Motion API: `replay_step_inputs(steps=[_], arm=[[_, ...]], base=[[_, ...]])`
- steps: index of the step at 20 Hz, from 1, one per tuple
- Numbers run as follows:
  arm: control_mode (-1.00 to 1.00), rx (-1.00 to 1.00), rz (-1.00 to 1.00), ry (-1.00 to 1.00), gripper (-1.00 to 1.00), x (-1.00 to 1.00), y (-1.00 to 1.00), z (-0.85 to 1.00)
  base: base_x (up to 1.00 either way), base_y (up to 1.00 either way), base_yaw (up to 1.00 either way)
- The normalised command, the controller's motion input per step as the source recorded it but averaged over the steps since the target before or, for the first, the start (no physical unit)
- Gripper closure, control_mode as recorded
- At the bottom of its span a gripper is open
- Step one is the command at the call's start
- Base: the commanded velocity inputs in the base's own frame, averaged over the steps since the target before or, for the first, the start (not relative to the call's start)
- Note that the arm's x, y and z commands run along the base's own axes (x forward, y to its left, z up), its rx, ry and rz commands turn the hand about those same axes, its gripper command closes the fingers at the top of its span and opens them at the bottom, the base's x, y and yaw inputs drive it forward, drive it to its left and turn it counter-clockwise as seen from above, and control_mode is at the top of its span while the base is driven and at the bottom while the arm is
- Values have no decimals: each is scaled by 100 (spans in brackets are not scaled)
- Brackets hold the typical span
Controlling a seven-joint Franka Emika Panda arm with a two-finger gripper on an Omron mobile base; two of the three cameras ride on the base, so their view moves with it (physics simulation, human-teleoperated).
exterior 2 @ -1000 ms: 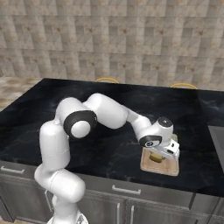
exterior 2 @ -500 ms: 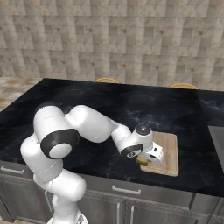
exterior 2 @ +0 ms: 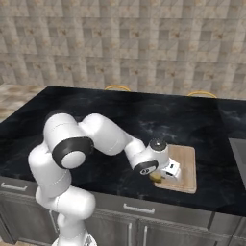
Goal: Pick up the sponge from the counter and clean the cutting board by briefly scrubbing or pressing down on the cutting board. Once finished, release the sponge.
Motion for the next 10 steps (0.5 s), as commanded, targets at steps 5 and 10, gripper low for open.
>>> replay_step_inputs(steps=[5, 10], arm=[[-100, 0, 0, -11, 100, -17, -42, 15], [-100, 0, -3, -2, 100, -5, -61, 0]], base=[[0, 0, 0], [0, 0, 0]])
